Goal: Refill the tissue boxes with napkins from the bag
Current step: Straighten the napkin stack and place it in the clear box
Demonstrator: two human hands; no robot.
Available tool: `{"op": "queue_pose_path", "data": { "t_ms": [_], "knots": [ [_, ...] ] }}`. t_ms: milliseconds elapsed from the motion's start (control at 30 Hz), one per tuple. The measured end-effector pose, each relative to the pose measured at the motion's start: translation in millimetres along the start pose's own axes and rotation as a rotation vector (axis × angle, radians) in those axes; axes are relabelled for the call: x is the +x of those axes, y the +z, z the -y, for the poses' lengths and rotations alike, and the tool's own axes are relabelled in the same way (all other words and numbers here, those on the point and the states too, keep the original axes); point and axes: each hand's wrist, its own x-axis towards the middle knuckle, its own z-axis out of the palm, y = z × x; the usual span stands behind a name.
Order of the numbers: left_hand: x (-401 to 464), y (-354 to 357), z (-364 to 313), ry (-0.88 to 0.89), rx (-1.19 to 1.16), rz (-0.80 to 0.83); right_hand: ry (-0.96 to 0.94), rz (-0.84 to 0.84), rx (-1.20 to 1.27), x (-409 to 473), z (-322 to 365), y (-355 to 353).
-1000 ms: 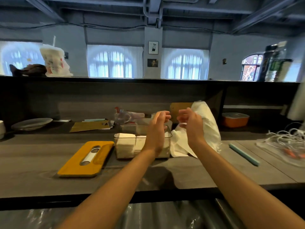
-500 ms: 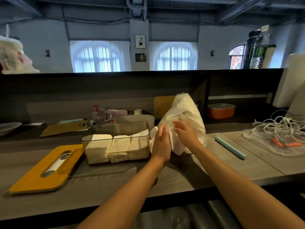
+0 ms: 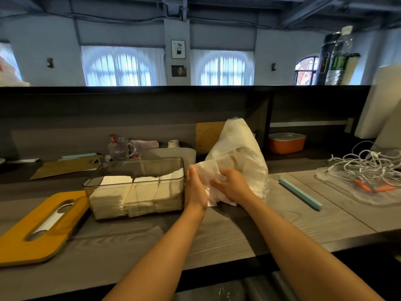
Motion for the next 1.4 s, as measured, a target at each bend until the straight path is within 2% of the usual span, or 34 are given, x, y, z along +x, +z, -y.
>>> {"op": "queue_pose_path", "data": {
  "t_ms": [100, 233, 333, 500, 667, 767, 867, 1000, 1133, 1267, 1333, 1400],
  "knots": [
    [-3.8, -0.4, -2.8, -0.003, 0.011, -0.017, -0.008, -0.169, 0.162, -2.0, -0.8, -11.4],
    [-7.6, -3.2, -4.6, -0.011, 0.206, -0.018, 0.107, -0.267, 0.317, -9.3, -1.0, -27.7],
    [-9.2, -4.2, -3.2, -0.04, 0.335, 0.041, 0.147, -0.349, 0.369, -11.0, -2.1, -31.6],
    [-5.2, -7.5, -6.3, -0.073, 0.551, 0.114, 0.137, -0.405, 0.474, -11.0, 0.1, -36.1],
    [-9.9, -15.5, -8.0, 0.056, 0.892, 0.342, 0.101, -0.469, 0.532, -11.2, -0.9, -41.5],
    [-10.2, -18.4, -4.2, 0.14, 0.987, 0.352, 0.113, -0.466, 0.53, -11.9, -1.4, -40.9],
    [-5.9, -19.0, 1.2, 0.143, 0.992, 0.276, 0.158, -0.469, 0.524, -12.1, -3.2, -40.5],
    [-10.3, -20.2, 2.0, 0.163, 0.884, 0.219, 0.194, -0.433, 0.507, -15.0, -3.9, -39.5],
    [-19.3, -17.2, -10.6, 0.068, 0.459, 0.243, 0.207, -0.415, 0.583, -15.0, -2.6, -40.7],
    [-23.1, -7.1, -20.9, -0.158, 0.172, 0.205, 0.273, -0.332, 0.754, -16.4, 9.1, -42.3],
    [-24.4, -5.7, -25.8, -0.351, -0.16, 0.141, 0.308, -0.217, 0.957, -20.3, 14.5, -44.6],
    [-23.8, -8.2, -28.9, -0.492, -0.516, 0.147, 0.278, -0.064, 1.169, -24.6, 17.2, -45.8]
  ]
}}
